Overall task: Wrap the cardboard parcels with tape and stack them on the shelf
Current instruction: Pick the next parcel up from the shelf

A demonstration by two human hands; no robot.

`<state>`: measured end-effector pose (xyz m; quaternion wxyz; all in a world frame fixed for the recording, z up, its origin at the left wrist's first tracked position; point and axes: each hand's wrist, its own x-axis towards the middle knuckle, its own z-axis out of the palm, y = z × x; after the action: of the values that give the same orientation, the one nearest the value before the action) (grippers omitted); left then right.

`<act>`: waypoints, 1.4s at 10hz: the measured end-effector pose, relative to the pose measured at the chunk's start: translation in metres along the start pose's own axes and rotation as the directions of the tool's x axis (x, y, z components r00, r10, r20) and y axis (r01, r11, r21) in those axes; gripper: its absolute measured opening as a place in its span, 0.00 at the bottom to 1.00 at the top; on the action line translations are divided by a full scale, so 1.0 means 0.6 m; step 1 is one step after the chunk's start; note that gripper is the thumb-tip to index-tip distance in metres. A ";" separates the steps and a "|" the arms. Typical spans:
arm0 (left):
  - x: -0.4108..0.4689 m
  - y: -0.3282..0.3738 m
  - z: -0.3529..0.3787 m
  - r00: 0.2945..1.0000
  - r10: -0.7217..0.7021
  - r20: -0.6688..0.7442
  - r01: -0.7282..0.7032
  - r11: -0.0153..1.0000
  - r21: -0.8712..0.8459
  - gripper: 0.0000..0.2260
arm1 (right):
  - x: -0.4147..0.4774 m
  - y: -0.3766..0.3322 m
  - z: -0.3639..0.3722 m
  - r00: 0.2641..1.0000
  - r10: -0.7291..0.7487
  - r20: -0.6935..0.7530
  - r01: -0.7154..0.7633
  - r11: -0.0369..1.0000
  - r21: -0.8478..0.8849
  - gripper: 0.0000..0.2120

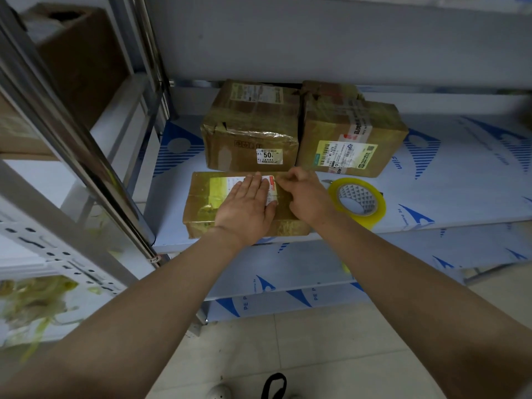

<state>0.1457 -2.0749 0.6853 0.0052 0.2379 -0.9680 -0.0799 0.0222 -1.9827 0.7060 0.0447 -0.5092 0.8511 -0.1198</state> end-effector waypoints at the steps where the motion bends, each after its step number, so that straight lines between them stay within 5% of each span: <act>1: 0.000 0.001 0.000 1.000 -0.001 0.004 0.001 1.000 -0.003 0.27 | 0.004 -0.003 0.004 1.000 -0.005 -0.003 0.005 0.998 -0.057 0.21; 4: -0.001 0.001 0.001 1.000 0.000 0.004 0.000 1.000 -0.007 0.27 | -0.015 0.000 0.002 0.999 -0.035 0.024 0.038 0.993 -0.115 0.27; 6: 0.001 0.001 0.001 1.000 -0.003 -0.001 0.003 1.000 -0.013 0.27 | 0.002 0.003 -0.019 0.997 0.079 0.002 -0.078 0.986 0.146 0.27; 7: 0.001 0.000 0.002 1.000 -0.003 0.004 0.003 1.000 -0.009 0.27 | -0.001 -0.006 0.000 0.999 0.042 0.008 -0.042 0.999 -0.015 0.23; 10: 0.002 0.000 0.003 1.000 0.000 0.001 0.000 1.000 -0.009 0.27 | 0.002 -0.011 -0.010 0.997 0.067 0.036 -0.066 0.997 -0.037 0.26; 12: 0.002 0.001 0.002 1.000 -0.003 0.008 0.003 1.000 -0.007 0.26 | 0.002 -0.026 -0.004 0.999 0.038 0.039 -0.028 0.969 -0.246 0.20; 14: 0.003 0.000 0.005 1.000 -0.002 -0.002 0.002 1.000 -0.020 0.27 | -0.002 -0.017 -0.016 0.996 0.050 0.080 -0.040 0.991 -0.131 0.29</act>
<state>0.1441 -2.0755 0.6822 0.0085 0.2387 -0.9669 -0.0895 0.0295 -1.9845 0.7177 0.0497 -0.4962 0.8657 -0.0420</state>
